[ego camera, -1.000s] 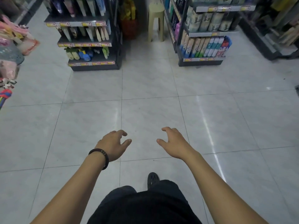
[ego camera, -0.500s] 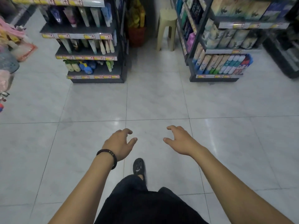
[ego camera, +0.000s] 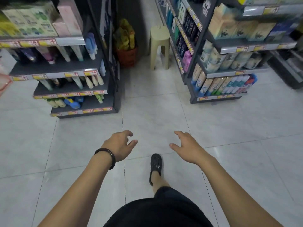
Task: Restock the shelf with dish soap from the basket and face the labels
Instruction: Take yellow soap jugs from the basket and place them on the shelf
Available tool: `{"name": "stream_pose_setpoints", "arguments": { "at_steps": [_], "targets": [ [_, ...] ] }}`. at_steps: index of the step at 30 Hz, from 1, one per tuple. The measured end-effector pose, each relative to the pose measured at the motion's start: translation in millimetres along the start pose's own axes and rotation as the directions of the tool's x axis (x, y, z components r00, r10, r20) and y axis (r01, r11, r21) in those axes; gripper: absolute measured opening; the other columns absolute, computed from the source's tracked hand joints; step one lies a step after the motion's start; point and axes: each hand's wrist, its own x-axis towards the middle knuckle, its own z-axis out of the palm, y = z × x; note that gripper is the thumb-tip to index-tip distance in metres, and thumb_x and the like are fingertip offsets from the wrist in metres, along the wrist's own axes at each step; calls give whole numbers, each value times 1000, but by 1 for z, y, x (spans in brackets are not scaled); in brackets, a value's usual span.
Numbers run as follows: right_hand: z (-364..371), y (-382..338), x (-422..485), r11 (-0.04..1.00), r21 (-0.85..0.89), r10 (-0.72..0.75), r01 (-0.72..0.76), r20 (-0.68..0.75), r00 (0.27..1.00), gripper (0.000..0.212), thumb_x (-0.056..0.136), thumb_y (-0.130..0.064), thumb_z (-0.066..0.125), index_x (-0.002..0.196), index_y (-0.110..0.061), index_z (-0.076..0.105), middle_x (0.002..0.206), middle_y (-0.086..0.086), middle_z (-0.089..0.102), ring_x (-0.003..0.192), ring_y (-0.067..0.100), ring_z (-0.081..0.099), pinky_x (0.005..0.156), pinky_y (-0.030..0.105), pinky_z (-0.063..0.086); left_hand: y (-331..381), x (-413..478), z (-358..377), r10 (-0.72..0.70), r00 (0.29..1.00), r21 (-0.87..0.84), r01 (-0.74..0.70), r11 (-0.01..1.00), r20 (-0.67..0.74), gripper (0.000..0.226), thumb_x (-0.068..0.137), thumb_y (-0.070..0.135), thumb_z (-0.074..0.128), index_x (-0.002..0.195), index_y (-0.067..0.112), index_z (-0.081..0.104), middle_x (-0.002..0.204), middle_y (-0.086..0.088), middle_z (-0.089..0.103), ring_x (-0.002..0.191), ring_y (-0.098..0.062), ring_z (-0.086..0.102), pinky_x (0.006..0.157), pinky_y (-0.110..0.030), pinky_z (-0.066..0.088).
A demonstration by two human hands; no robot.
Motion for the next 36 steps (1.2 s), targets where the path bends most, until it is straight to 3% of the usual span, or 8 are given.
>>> {"name": "stream_pose_setpoints", "arguments": {
  "at_steps": [9, 18, 27, 36],
  "targets": [
    [-111, -61, 210, 998, -34, -40, 44, 111, 993, 74, 106, -51, 57, 168, -24, 27, 168, 8, 31, 153, 26, 36, 125, 42, 37, 51, 177, -119, -23, 995, 70, 30, 997, -97, 46, 100, 59, 50, 137, 33, 55, 132, 4, 65, 116, -22, 64, 101, -47, 54],
    [-222, -148, 427, 979, -178, -90, 97, 46, 995, 71, 103, -55, 59, 163, -25, 34, 163, 8, 40, 148, 29, 45, 122, 45, 41, 46, 384, -224, -57, 990, -16, 55, 998, -132, 44, 96, 62, 50, 128, 32, 58, 126, 1, 65, 109, -23, 65, 95, -45, 57],
    [-322, -239, 604, 975, -213, -57, 58, 9, 998, 68, 103, -50, 60, 162, -26, 36, 159, 7, 42, 148, 29, 43, 121, 48, 41, 79, 592, -350, 52, 998, 82, -48, 995, -47, 46, 99, 59, 51, 136, 33, 55, 137, 1, 61, 118, -26, 63, 101, -47, 54],
    [-419, -257, 788, 987, -156, -38, 39, 9, 999, 68, 103, -49, 60, 162, -24, 36, 159, 10, 41, 151, 30, 40, 124, 47, 38, 112, 779, -442, 39, 998, 74, -36, 997, -42, 46, 98, 60, 51, 134, 32, 57, 136, 1, 62, 119, -24, 64, 99, -46, 55]
  ]
}}
